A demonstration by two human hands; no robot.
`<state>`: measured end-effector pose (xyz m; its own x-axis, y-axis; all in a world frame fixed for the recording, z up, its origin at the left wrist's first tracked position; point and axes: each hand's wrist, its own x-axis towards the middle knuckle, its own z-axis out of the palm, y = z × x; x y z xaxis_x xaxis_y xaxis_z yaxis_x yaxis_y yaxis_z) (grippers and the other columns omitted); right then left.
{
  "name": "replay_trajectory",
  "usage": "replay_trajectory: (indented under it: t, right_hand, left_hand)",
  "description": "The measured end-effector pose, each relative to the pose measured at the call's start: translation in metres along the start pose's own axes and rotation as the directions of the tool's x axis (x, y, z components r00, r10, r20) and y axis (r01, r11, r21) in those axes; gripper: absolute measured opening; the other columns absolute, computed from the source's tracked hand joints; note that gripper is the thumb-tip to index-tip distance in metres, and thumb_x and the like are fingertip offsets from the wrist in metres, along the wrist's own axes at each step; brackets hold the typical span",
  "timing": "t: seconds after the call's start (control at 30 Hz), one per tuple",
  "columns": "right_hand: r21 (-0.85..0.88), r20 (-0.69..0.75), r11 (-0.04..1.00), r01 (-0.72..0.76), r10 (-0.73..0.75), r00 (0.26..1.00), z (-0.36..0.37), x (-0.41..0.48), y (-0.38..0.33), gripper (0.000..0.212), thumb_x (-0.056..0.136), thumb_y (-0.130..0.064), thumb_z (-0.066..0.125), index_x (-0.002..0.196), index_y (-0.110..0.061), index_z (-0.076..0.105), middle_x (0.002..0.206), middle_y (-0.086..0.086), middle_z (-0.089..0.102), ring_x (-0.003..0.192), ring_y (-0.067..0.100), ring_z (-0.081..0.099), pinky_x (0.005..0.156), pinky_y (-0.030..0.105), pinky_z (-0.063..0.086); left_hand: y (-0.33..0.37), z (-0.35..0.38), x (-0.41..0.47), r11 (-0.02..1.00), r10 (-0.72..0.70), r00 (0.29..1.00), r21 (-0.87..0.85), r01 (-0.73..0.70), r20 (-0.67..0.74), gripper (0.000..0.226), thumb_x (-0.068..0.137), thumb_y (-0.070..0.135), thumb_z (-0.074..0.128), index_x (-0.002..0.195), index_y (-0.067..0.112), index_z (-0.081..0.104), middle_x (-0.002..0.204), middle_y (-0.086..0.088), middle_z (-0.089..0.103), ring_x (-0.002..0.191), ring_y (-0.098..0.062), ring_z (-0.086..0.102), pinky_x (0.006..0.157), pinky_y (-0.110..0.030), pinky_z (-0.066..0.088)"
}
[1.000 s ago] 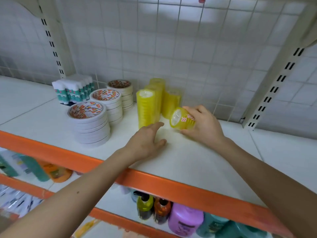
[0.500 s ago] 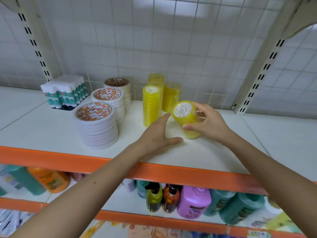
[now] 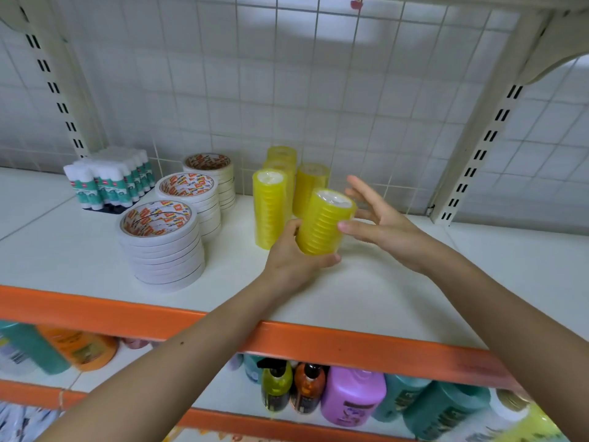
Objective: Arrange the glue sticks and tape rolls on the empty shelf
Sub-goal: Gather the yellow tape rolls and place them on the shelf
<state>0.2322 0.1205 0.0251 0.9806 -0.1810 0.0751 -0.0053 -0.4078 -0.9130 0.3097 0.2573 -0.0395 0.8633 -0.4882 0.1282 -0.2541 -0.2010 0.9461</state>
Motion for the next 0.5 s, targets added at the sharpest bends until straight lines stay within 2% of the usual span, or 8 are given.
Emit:
replay_trajectory:
  t: [0.07, 0.17, 0.27, 0.37, 0.5]
  right_hand:
    - [-0.093, -0.147, 0.995, 0.026, -0.04, 0.988, 0.007, 0.002, -0.006, 0.08, 0.071, -0.03, 0.073, 0.138, -0.035, 0.03, 0.134, -0.01, 0.04, 0.115, 0.007, 0.048, 0.091, 0.016, 0.044]
    - [-0.26, -0.318, 0.965, 0.021, -0.107, 0.942, 0.012, 0.009, -0.008, 0.064, 0.07, -0.034, 0.075, 0.128, -0.027, 0.048, 0.128, -0.005, 0.049, 0.114, 0.011, 0.05, 0.1, 0.03, 0.043]
    - [-0.236, -0.329, 0.972, -0.004, -0.076, 0.941, 0.011, 0.014, -0.01, 0.058, 0.068, -0.035, 0.077, 0.12, -0.027, 0.055, 0.115, -0.007, 0.057, 0.105, 0.013, 0.056, 0.097, 0.035, 0.046]
    - [-0.258, -0.297, 0.966, 0.018, -0.097, 0.95, 0.011, 0.019, -0.012, 0.056, 0.066, -0.034, 0.078, 0.117, -0.029, 0.058, 0.109, -0.009, 0.059, 0.099, 0.012, 0.057, 0.09, 0.027, 0.047]
    - [-0.296, -0.292, 0.954, 0.045, -0.135, 0.947, 0.014, 0.025, -0.011, 0.068, 0.062, -0.028, 0.082, 0.124, -0.027, 0.053, 0.111, -0.01, 0.056, 0.101, 0.006, 0.053, 0.088, 0.018, 0.041]
  left_hand:
    - [0.003, 0.006, 0.0, 0.997, 0.043, 0.997, 0.075, -0.037, -0.068, 0.074, 0.06, 0.023, 0.085, 0.12, 0.017, 0.043, 0.107, 0.006, 0.052, 0.097, -0.011, 0.05, 0.082, -0.024, 0.042]
    - [0.007, 0.017, 0.002, 0.989, 0.101, 0.987, 0.119, -0.086, -0.127, 0.078, 0.058, 0.024, 0.086, 0.12, 0.011, 0.041, 0.109, 0.006, 0.045, 0.099, -0.01, 0.046, 0.081, -0.019, 0.037]
    - [0.007, 0.023, 0.005, 0.991, 0.077, 0.982, 0.125, -0.056, -0.171, 0.08, 0.057, 0.026, 0.086, 0.119, 0.009, 0.039, 0.113, 0.002, 0.046, 0.108, -0.015, 0.049, 0.088, -0.024, 0.04]
    - [0.007, 0.023, 0.009, 0.987, 0.054, 0.982, 0.157, -0.026, -0.179, 0.082, 0.058, 0.028, 0.086, 0.121, 0.006, 0.038, 0.121, -0.006, 0.049, 0.114, -0.021, 0.048, 0.095, -0.034, 0.042]
    - [0.001, 0.013, 0.01, 0.978, 0.071, 0.996, 0.198, -0.06, -0.049, 0.085, 0.065, 0.029, 0.082, 0.131, 0.006, 0.034, 0.132, -0.007, 0.046, 0.124, -0.022, 0.044, 0.101, -0.037, 0.038]
